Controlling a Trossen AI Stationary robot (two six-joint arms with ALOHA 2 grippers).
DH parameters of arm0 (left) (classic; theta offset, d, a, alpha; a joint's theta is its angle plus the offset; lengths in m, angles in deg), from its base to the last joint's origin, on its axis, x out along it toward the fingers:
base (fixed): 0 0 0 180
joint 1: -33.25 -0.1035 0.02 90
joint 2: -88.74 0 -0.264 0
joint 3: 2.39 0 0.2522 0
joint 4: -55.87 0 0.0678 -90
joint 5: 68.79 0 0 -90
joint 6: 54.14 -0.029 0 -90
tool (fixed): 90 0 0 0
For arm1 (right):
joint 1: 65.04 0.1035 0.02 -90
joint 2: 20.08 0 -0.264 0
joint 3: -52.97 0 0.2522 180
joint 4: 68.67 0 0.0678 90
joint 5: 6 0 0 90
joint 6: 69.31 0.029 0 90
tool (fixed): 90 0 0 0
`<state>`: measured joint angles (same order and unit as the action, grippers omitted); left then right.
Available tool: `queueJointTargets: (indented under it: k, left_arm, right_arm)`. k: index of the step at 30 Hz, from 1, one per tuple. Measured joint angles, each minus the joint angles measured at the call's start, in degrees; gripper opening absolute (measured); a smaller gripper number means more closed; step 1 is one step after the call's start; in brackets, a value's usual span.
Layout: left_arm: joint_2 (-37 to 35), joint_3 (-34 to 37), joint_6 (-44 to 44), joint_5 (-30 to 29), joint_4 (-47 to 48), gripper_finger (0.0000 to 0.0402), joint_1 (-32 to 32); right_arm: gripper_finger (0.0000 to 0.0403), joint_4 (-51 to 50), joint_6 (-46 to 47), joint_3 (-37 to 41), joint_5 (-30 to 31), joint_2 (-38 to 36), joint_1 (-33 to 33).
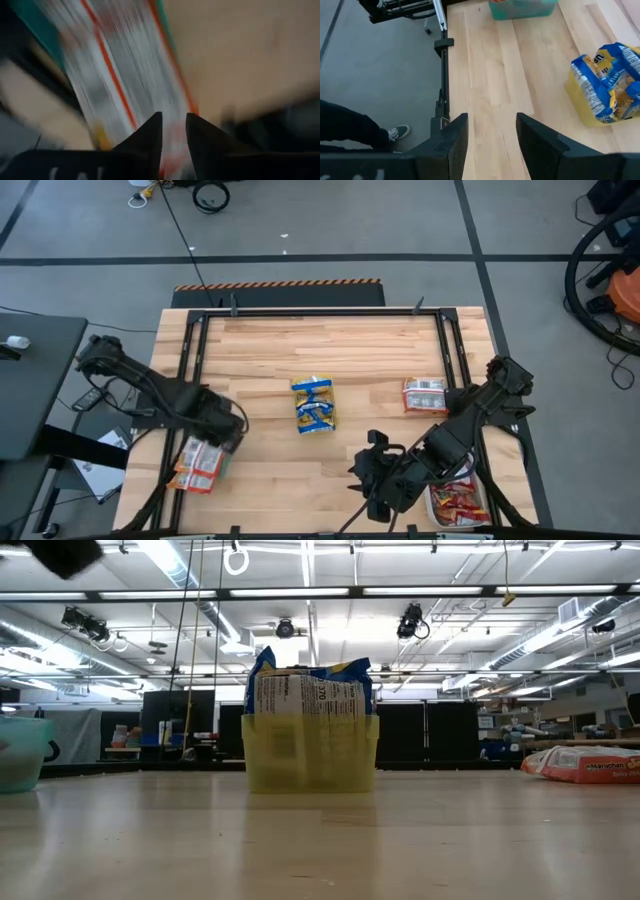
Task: Sort Maruchan noodles
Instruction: Adjust the orange noodle packs in the green bin
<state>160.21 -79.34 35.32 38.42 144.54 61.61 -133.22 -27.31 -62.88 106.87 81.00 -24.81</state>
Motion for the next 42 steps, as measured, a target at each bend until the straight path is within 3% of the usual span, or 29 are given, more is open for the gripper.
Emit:
queueJointTargets:
  k: [2, 4, 11, 19, 27, 35, 42]
  left_arm:
    - [-0.40, 0.15, 2.43, -9.06, 2.48, 0.0095, -0.88]
    - [-0.39, 1.30, 2.11, -11.81, 4.37, 0.0101, -1.74]
    - [-3.09, 13.20, 5.53, -12.73, 0.11, 0.0147, -1.47]
    - [-7.93, 23.03, 10.68, -13.05, -5.95, 0.0188, -5.99]
    - [-7.72, 22.72, 16.35, -16.46, -6.20, 0.0187, -9.09]
    - [-2.51, 23.35, 28.87, -18.11, -6.48, 0.0162, -4.94]
    - [2.10, 23.27, 30.60, -19.18, -6.49, 0.0164, -4.93]
  right_arm:
    - [0.0171, 0.00, -0.15, 0.00, -0.02, 0.00, -0.41]
    - [0.0171, 0.04, 0.13, -0.02, -0.09, 0.00, -0.75]
    - [0.0171, 0.07, 0.97, -0.02, -0.46, 0.00, -0.64]
    - [0.0171, 1.61, 3.04, -0.02, -2.40, 0.00, -0.67]
    - [0.0171, 3.25, 3.02, -0.04, -1.56, 0.00, -1.48]
    - [0.0171, 3.57, 3.45, -0.04, 1.26, 0.00, -1.69]
    - [0.0171, 4.42, 6.51, -0.04, 1.29, 0.00, 0.51]
